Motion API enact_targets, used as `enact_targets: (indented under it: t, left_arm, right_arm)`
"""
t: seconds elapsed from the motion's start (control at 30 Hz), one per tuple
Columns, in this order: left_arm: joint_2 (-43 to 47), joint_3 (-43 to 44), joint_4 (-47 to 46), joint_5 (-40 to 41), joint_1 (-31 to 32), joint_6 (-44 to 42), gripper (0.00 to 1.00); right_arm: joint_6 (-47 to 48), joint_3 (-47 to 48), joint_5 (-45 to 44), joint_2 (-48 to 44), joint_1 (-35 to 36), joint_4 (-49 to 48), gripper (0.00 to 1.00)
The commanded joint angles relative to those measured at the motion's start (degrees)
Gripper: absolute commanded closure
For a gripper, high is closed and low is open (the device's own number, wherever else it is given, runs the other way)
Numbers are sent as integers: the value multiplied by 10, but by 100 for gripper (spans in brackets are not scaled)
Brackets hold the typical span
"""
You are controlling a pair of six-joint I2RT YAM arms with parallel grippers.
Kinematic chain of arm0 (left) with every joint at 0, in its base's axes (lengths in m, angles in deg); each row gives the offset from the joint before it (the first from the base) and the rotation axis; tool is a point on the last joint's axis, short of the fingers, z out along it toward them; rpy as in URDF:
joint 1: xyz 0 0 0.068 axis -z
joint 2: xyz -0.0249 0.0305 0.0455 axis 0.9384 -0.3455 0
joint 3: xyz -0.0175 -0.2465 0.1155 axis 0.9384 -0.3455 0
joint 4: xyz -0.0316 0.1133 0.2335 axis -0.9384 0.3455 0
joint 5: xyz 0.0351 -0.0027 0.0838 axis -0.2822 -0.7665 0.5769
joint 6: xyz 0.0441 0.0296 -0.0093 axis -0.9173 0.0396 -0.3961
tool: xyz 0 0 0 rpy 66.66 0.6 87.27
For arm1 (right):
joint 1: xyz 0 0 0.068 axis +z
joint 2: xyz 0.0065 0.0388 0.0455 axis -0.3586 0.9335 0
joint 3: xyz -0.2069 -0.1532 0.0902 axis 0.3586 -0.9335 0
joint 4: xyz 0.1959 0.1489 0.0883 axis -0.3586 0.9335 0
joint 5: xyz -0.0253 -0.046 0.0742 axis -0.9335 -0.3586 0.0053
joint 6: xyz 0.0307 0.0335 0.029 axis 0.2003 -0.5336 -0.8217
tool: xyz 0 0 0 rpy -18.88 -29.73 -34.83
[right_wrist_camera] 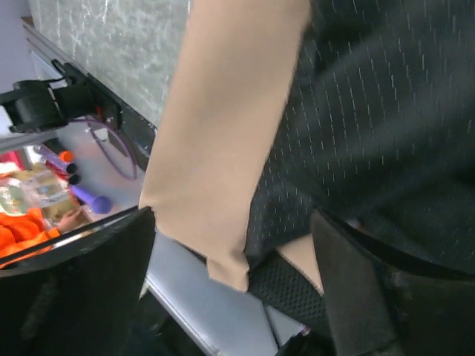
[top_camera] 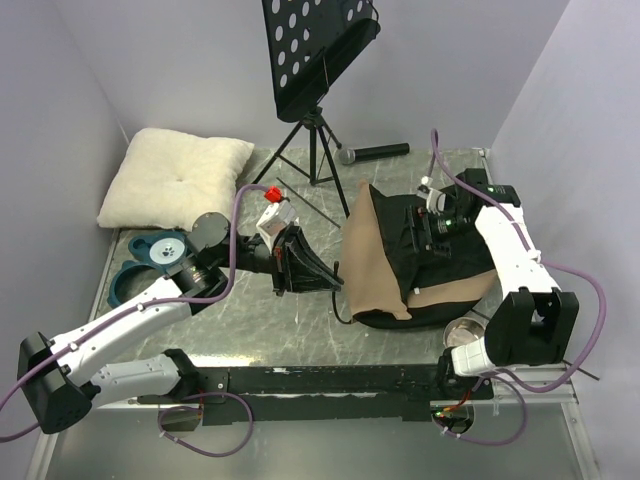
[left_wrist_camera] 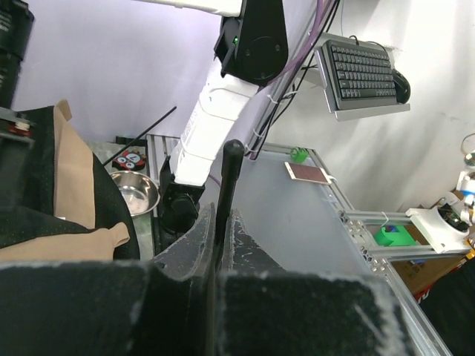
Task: Set up the pet tent
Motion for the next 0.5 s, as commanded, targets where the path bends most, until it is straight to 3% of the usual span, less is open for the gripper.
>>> enact_targets:
  t: [0.0,0.13,0.33,0.47]
  left_arm:
    - [-12,12,55,5,-4,-10,99]
    - [-11,12,57,10,-4,-14,99]
    - [-14,6,50,12,-4,-9,99]
    - [-25,19,68,7,-4,-19,99]
  right_arm:
    - [-30,-5,11,-16,-9,46,6]
    - [-71,-74,-8,-16,-14,25,0]
    - [-82,-73,-48,-2,-14,32,0]
    - [-70,-128,12,19,-11,47,0]
